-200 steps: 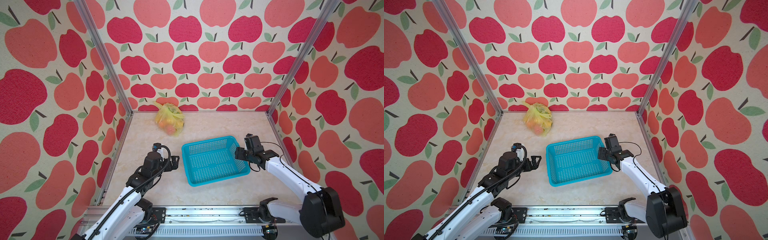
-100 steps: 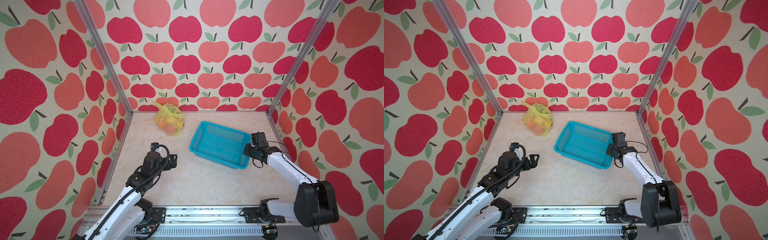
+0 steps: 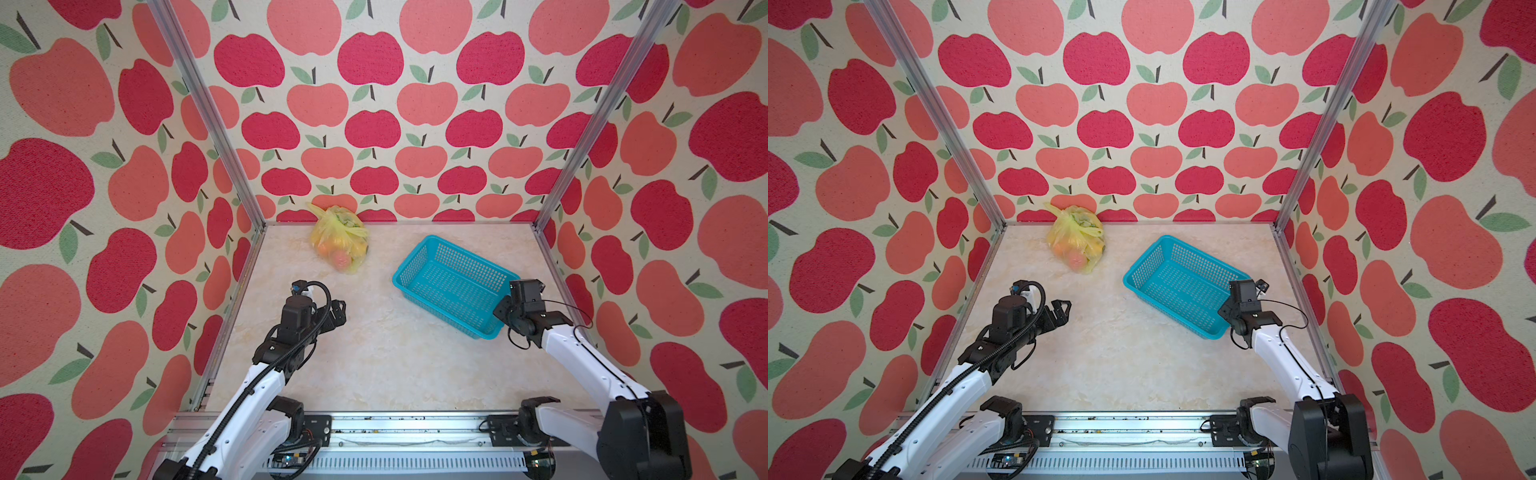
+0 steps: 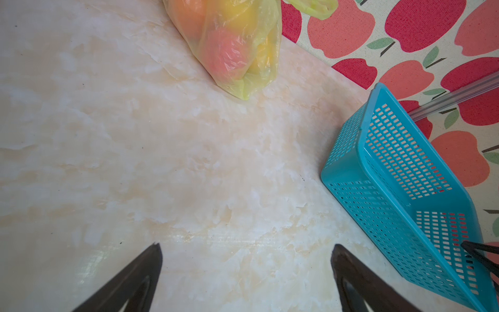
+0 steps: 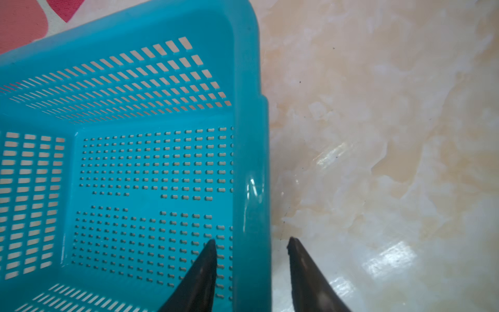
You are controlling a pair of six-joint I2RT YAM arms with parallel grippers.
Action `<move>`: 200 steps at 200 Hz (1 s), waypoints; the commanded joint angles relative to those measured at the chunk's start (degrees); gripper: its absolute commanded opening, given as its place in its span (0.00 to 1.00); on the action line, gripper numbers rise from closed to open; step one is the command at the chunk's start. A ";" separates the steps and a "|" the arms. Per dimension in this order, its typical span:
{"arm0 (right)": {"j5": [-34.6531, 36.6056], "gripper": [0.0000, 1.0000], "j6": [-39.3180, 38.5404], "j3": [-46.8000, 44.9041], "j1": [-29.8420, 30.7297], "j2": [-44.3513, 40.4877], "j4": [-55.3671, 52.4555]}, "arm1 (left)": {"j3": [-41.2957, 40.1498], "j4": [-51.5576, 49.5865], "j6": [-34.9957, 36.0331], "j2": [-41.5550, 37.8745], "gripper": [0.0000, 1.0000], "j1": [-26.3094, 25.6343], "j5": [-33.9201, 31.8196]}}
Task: Untie the knot of the plastic bag and take out the fruit
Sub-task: Move the basket to the top-center of the table.
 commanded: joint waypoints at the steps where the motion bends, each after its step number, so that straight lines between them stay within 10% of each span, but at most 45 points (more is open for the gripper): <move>1: 0.23 0.58 5.06 -2.08 4.18 -3.85 2.16 | 1.00 0.90 -0.22 -0.16 0.99 0.35 1.35; 78: 1.96 0.62 15.02 -9.02 20.83 -9.89 17.04 | 1.49 1.46 0.28 1.01 0.99 0.49 1.75; 200: 5.07 0.65 10.21 6.45 32.06 18.48 28.35 | 21.33 5.03 3.46 25.85 1.00 12.62 3.93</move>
